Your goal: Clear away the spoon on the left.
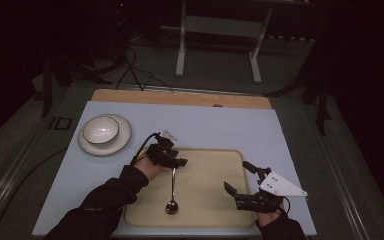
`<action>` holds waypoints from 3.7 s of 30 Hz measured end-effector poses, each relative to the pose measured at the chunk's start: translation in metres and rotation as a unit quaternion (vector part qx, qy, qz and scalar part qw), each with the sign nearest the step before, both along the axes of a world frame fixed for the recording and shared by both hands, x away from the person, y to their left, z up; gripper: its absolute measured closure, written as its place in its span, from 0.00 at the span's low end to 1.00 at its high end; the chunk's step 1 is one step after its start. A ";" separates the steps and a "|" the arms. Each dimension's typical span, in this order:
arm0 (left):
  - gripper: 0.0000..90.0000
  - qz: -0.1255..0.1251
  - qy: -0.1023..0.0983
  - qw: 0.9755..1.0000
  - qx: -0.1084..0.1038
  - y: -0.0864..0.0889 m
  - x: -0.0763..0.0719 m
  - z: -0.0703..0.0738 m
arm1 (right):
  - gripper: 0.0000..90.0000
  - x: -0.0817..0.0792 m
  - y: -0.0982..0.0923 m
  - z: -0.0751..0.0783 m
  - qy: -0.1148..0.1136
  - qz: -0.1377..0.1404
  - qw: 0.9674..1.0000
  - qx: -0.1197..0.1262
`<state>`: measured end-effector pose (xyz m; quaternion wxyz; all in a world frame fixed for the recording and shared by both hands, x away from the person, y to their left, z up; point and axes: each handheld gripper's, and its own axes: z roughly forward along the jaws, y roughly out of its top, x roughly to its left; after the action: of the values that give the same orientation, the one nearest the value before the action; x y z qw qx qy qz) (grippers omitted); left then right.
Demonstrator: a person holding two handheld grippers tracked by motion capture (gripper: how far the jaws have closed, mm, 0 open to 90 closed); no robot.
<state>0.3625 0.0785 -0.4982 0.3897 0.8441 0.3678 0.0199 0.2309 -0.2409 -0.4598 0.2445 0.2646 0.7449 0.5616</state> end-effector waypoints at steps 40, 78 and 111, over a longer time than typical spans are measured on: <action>0.02 -0.047 -0.111 0.990 -0.077 0.055 -0.070 0.072 | 0.15 0.001 0.002 -0.001 0.008 0.007 1.000 -0.001; 0.02 -0.014 -0.131 0.988 -0.081 0.106 -0.124 0.031 | 0.15 0.000 0.004 -0.002 0.007 0.007 1.000 -0.012; 0.02 -0.014 -0.140 0.988 -0.057 0.122 -0.129 -0.015 | 0.15 0.004 0.003 -0.006 0.021 0.004 1.000 -0.011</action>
<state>0.2339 0.2010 -0.5137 0.4846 0.8148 0.2982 0.1113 0.2346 -0.2383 -0.4655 0.2291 0.2704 0.7572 0.5487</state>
